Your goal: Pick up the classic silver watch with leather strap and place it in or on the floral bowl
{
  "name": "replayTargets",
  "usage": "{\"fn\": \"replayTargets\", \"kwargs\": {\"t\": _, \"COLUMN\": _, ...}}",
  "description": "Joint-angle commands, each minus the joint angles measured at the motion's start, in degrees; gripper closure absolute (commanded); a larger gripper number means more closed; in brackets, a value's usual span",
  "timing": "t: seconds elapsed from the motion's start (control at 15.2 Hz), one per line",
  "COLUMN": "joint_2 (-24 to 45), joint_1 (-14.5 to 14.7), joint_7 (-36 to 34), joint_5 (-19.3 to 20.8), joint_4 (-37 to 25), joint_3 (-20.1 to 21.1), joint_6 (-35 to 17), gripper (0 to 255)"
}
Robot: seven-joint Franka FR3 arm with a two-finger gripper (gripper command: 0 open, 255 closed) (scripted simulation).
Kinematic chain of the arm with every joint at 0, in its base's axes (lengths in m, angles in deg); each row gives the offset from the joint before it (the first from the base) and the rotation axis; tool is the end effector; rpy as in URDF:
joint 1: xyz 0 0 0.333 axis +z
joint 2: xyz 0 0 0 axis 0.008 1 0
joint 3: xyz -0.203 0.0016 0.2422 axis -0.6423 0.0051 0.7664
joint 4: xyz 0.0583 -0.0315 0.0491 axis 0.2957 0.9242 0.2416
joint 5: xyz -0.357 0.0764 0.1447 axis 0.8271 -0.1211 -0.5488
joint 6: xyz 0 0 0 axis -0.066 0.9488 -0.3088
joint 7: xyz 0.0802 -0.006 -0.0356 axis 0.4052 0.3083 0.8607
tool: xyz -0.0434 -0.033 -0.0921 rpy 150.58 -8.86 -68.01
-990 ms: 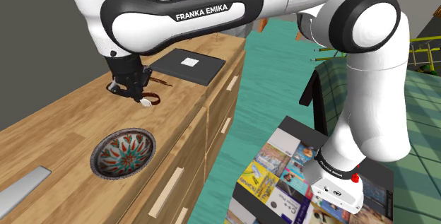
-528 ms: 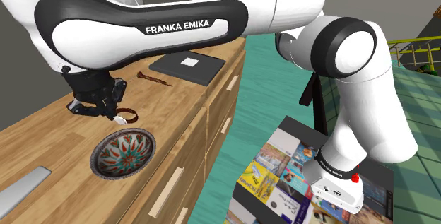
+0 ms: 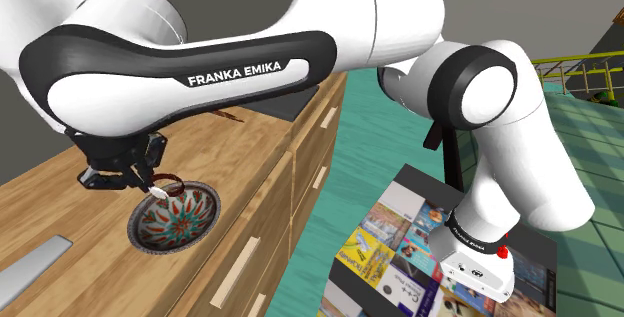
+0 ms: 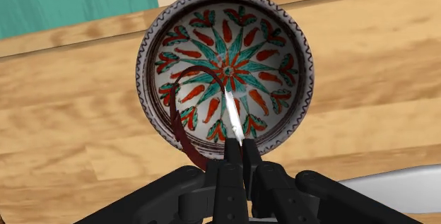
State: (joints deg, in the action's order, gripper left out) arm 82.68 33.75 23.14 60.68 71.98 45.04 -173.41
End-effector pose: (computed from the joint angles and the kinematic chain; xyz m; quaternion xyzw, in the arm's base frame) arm 0.5287 0.5275 0.4554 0.9972 0.0447 0.0394 0.0452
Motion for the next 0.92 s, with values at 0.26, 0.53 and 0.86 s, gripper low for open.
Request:
{"fn": "replayTargets", "kwargs": {"t": 0.26, "joint_2": -0.5, "joint_1": -1.0, "joint_7": -1.0, "joint_5": 0.1, "joint_4": 5.4, "joint_3": 0.1, "joint_6": -4.7, "gripper": 255}}
{"fn": "replayTargets", "kwargs": {"t": 0.53, "joint_2": -0.4, "joint_1": -1.5, "joint_7": -1.7, "joint_5": 0.3, "joint_4": 8.5, "joint_3": 0.0, "joint_6": -7.7, "gripper": 255}}
{"fn": "replayTargets", "kwargs": {"t": 0.86, "joint_2": -0.3, "joint_1": -1.7, "joint_7": -1.9, "joint_5": 0.4, "joint_4": 9.6, "joint_3": -0.1, "joint_6": -8.9, "gripper": 255}}
